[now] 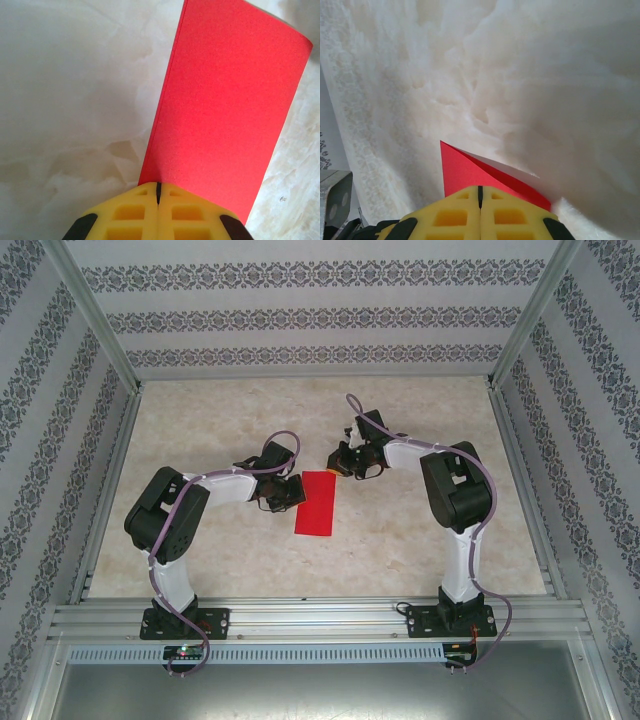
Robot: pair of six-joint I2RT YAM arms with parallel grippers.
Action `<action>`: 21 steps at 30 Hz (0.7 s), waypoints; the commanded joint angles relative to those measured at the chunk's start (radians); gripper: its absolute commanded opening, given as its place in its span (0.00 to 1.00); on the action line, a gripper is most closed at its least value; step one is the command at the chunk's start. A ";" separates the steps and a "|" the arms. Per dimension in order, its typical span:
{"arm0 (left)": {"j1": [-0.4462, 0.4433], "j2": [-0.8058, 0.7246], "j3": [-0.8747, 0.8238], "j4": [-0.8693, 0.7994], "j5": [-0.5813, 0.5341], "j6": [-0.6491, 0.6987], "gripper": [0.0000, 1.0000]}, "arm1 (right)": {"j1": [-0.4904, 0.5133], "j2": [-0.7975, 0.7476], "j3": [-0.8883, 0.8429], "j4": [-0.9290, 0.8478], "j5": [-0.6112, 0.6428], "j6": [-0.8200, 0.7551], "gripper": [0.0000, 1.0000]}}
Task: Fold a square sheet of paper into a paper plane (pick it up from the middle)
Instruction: Fold the square sheet of paper in half at the center of the table.
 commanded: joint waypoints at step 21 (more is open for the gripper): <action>-0.016 0.052 -0.067 -0.143 -0.072 0.007 0.00 | -0.013 -0.099 -0.040 -0.015 -0.031 0.068 0.08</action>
